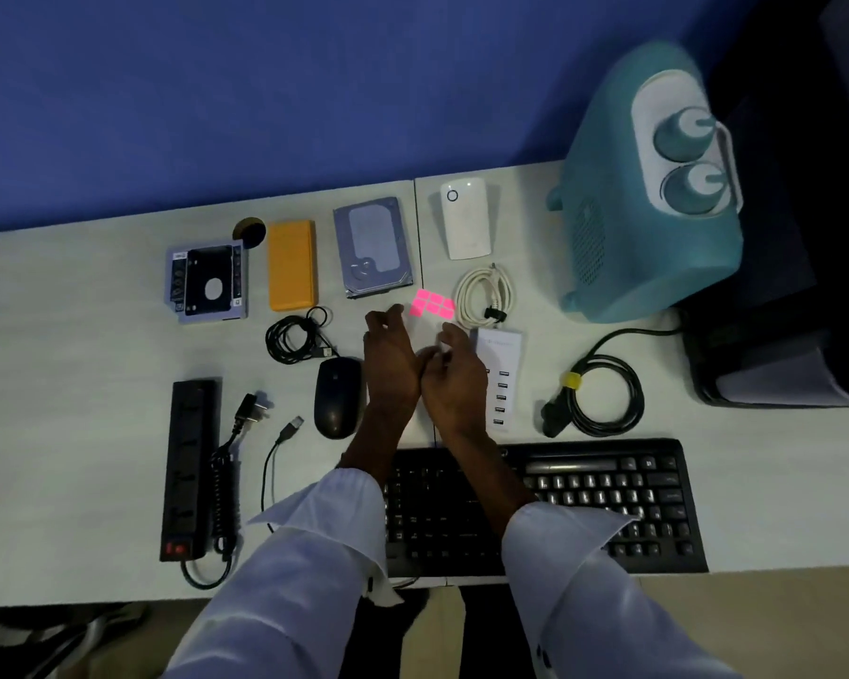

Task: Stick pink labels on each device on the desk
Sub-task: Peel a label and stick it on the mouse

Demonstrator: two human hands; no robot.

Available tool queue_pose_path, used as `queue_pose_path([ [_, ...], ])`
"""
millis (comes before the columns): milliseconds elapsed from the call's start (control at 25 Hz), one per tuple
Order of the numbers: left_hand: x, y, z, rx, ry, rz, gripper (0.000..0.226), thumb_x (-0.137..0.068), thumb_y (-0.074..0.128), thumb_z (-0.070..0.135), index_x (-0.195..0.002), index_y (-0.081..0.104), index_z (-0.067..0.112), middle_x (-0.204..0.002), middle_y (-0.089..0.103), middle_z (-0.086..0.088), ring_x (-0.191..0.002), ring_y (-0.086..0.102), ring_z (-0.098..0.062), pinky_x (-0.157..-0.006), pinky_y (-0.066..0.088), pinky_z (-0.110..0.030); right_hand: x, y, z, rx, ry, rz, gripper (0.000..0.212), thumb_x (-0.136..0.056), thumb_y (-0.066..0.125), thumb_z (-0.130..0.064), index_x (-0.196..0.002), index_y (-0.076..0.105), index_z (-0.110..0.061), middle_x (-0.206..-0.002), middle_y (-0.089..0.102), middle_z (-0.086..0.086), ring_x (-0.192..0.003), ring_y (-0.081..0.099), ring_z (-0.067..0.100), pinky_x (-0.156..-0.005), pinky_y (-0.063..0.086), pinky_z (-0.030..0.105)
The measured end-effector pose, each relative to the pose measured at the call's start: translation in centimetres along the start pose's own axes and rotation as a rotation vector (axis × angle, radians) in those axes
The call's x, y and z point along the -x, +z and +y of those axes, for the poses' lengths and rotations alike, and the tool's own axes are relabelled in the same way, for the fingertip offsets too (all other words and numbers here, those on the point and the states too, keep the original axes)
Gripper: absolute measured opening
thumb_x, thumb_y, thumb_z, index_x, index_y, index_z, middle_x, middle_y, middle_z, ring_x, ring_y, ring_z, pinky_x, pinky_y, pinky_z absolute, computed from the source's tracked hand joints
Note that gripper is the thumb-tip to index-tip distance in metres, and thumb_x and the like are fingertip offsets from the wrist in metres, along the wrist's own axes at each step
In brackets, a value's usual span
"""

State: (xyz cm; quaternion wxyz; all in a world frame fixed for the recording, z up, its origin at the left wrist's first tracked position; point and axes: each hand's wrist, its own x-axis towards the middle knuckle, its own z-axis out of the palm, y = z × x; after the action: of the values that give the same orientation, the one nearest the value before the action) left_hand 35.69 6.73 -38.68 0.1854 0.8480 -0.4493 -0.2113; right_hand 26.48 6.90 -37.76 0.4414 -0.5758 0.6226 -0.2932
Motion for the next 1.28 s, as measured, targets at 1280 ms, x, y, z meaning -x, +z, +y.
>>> queue_pose_path([
  [1280,-2.1,-3.0,-2.0,0.525,-0.064,-0.182,0.019,-0.086,0.068,0.007,-0.104,0.073,0.008,-0.103,0.074,-0.01,-0.097,0.069,-0.024,-0.094,0.053,-0.037,-2.5,1.4,-1.0,0.091,-0.056,0.074,0.024,-0.087,0.066,-0.037,-0.102,0.072,-0.018,-0.098,0.073,0.0,-0.085,0.067,0.016,-0.079,0.055,0.034],
])
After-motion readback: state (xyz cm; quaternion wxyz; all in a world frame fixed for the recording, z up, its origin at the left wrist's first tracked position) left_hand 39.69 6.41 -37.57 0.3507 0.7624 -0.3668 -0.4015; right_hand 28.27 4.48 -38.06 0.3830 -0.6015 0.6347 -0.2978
